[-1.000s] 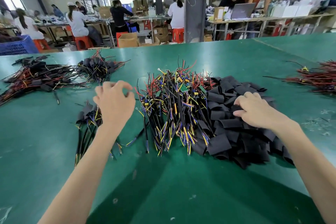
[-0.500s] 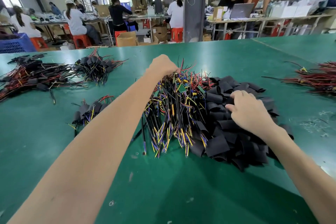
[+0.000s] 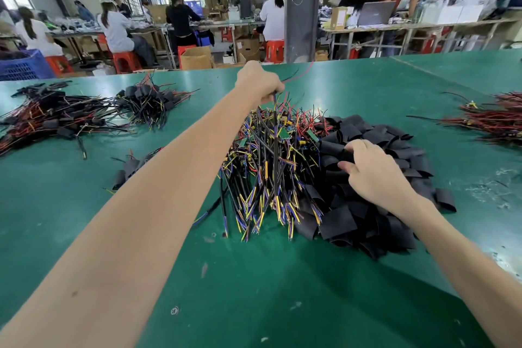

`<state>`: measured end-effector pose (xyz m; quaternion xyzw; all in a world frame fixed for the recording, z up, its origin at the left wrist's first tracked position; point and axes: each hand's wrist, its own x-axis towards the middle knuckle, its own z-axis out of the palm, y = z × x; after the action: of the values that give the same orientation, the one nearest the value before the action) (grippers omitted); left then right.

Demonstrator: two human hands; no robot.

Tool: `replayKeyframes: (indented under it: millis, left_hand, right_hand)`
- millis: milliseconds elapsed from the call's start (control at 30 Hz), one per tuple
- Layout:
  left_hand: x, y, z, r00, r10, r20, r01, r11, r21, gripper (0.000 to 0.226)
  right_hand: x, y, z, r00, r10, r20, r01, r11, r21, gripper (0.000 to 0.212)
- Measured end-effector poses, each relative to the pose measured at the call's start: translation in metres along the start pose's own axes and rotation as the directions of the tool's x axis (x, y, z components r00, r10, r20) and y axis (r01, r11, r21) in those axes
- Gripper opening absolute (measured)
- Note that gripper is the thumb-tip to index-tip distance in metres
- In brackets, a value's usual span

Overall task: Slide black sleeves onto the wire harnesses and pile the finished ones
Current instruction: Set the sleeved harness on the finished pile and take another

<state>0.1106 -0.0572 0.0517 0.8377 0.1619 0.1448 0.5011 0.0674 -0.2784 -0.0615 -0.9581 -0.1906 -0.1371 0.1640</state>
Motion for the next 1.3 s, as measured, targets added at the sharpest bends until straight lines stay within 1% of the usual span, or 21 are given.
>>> replayKeyframes:
  millis: [67, 100, 167, 200, 267, 333, 400, 467, 500, 533, 567, 600, 633, 667, 700, 767, 800, 867, 967, 1100, 1300]
  left_hand:
    - [-0.009, 0.008, 0.000, 0.995, 0.023, 0.102, -0.006, 0.986, -0.166, 0.014]
    - [-0.013, 0.012, 0.000, 0.993, 0.071, 0.096, -0.051, 0.980, -0.191, 0.011]
    - [-0.017, 0.018, 0.001, 0.984, 0.177, -0.032, -0.180, 0.961, -0.210, 0.019]
    - [-0.019, 0.021, 0.001, 0.975, 0.204, -0.085, -0.220, 0.936, -0.275, 0.022]
    - [-0.025, 0.028, -0.001, 0.956, 0.243, -0.166, -0.293, 0.837, -0.463, 0.022]
    - [-0.031, 0.038, -0.007, 0.919, 0.279, -0.277, -0.390, 0.736, -0.554, 0.014]
    - [-0.038, 0.051, -0.017, 0.877, 0.294, -0.381, -0.476, 0.643, -0.600, 0.020]
    - [-0.047, 0.065, -0.032, 0.837, 0.296, -0.461, -0.539, 0.594, -0.597, 0.021]
    - [-0.051, 0.071, -0.041, 0.825, 0.306, -0.476, -0.554, 0.605, -0.572, 0.020]
    - [-0.055, 0.077, -0.051, 0.829, 0.322, -0.458, -0.545, 0.649, -0.530, 0.020]
    - [-0.058, 0.080, -0.061, 0.833, 0.362, -0.418, -0.533, 0.727, -0.434, 0.020]
    - [-0.063, 0.080, -0.072, 0.826, 0.432, -0.362, -0.531, 0.810, -0.248, 0.022]
    - [-0.068, 0.077, -0.082, 0.805, 0.518, -0.291, -0.540, 0.842, 0.004, 0.021]
    - [-0.073, 0.069, -0.089, 0.774, 0.599, -0.205, -0.555, 0.798, 0.234, 0.019]
    - [-0.079, 0.059, -0.093, 0.753, 0.647, -0.121, -0.560, 0.726, 0.398, 0.020]
    - [-0.089, 0.029, -0.092, 0.753, 0.657, -0.026, -0.512, 0.611, 0.604, 0.022]
    - [-0.093, 0.011, -0.089, 0.761, 0.648, -0.012, -0.481, 0.577, 0.660, 0.021]
    - [-0.101, -0.025, -0.078, 0.797, 0.604, -0.011, -0.429, 0.579, 0.694, 0.021]
    - [-0.110, -0.072, -0.063, 0.834, 0.545, -0.083, -0.371, 0.666, 0.647, 0.020]
    - [-0.122, -0.108, -0.049, 0.827, 0.538, -0.163, -0.365, 0.734, 0.573, 0.016]
    - [-0.134, -0.122, -0.036, 0.803, 0.573, -0.164, -0.420, 0.740, 0.526, 0.011]
  right_hand:
    - [0.000, -0.001, 0.000, 1.000, 0.007, -0.003, -0.007, 1.000, 0.018, 0.032]
    - [0.000, -0.001, -0.001, 1.000, 0.008, -0.002, -0.008, 1.000, 0.028, 0.033]
    - [0.000, -0.002, -0.001, 1.000, 0.010, -0.009, -0.009, 0.999, 0.052, 0.034]
    - [0.001, -0.002, -0.001, 1.000, 0.007, -0.018, -0.006, 0.998, 0.063, 0.034]
    - [0.001, -0.001, 0.000, 0.999, -0.008, -0.042, 0.012, 0.996, 0.089, 0.034]
    - [0.000, -0.001, 0.001, 0.997, -0.032, -0.068, 0.040, 0.992, 0.121, 0.033]
    - [0.000, -0.001, 0.002, 0.994, -0.045, -0.095, 0.059, 0.987, 0.149, 0.032]
    - [0.000, -0.001, 0.001, 0.990, -0.058, -0.132, 0.082, 0.980, 0.182, 0.034]
    - [0.001, -0.002, 0.001, 0.985, -0.073, -0.156, 0.104, 0.975, 0.195, 0.035]
    - [0.000, -0.003, 0.001, 0.980, -0.087, -0.180, 0.124, 0.971, 0.207, 0.037]
    - [0.000, -0.003, 0.001, 0.975, -0.094, -0.199, 0.137, 0.966, 0.219, 0.038]
    - [0.000, -0.004, 0.000, 0.972, -0.096, -0.216, 0.147, 0.961, 0.233, 0.039]
    - [0.000, -0.005, -0.001, 0.968, -0.098, -0.233, 0.157, 0.956, 0.249, 0.040]
    - [0.000, -0.006, -0.001, 0.963, -0.100, -0.250, 0.168, 0.949, 0.265, 0.040]
    - [0.000, -0.007, -0.002, 0.957, -0.107, -0.268, 0.183, 0.943, 0.279, 0.040]
    - [-0.001, -0.009, -0.001, 0.946, -0.128, -0.298, 0.218, 0.931, 0.293, 0.040]
    - [-0.001, -0.010, -0.001, 0.942, -0.136, -0.307, 0.230, 0.928, 0.294, 0.040]
    - [-0.002, -0.011, 0.001, 0.940, -0.143, -0.311, 0.238, 0.926, 0.292, 0.041]
    - [-0.004, -0.012, 0.003, 0.934, -0.172, -0.313, 0.269, 0.914, 0.302, 0.042]
    - [-0.005, -0.013, 0.007, 0.920, -0.225, -0.321, 0.323, 0.899, 0.296, 0.042]
    - [-0.007, -0.015, 0.007, 0.886, -0.296, -0.357, 0.424, 0.830, 0.362, 0.044]
